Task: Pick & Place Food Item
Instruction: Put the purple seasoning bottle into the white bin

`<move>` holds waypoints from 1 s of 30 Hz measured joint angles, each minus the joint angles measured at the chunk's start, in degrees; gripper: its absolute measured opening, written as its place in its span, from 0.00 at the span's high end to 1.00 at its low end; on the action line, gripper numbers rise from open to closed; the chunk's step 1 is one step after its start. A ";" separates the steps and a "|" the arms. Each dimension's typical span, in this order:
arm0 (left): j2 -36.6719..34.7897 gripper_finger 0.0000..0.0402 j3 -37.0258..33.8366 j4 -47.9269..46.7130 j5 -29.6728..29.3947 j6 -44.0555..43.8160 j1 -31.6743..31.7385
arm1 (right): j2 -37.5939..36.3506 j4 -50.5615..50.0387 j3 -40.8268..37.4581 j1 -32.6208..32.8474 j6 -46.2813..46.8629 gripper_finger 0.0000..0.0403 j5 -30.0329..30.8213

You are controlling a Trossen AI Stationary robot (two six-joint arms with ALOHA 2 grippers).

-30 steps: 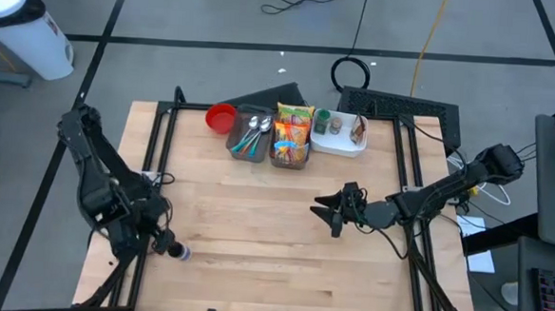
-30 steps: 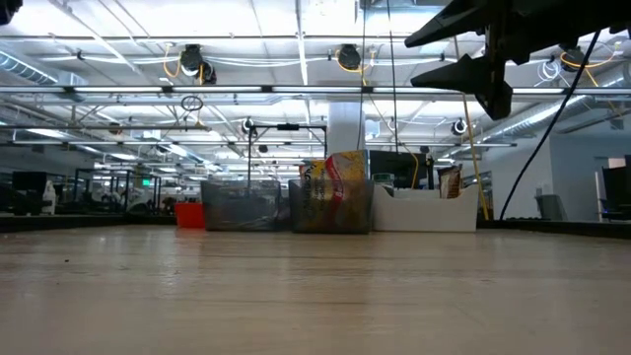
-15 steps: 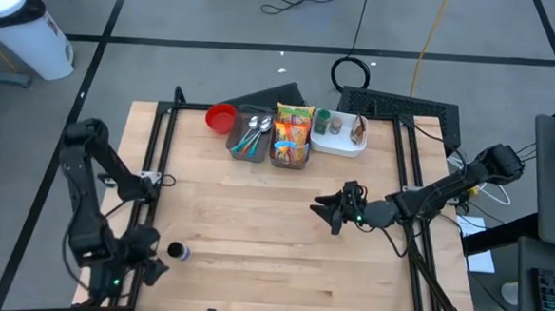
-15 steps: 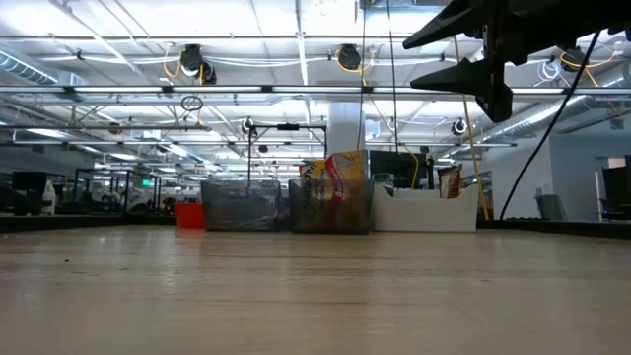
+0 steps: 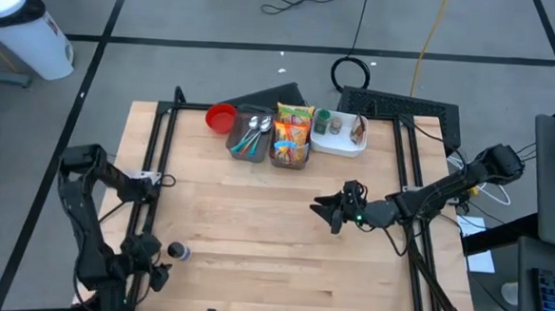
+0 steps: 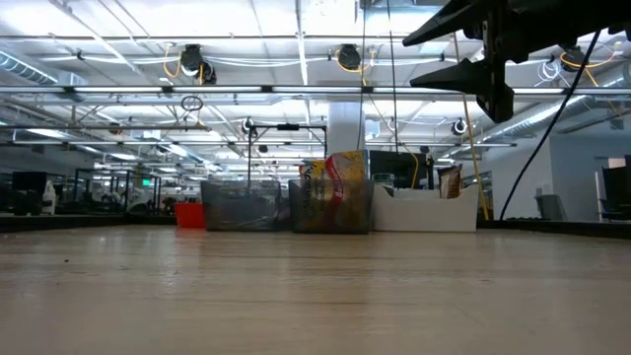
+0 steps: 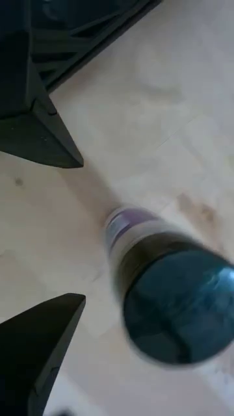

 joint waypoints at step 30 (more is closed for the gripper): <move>9.84 0.15 -0.02 0.90 -8.39 0.52 7.03 | 0.00 -0.05 0.02 -7.76 0.85 0.48 -6.34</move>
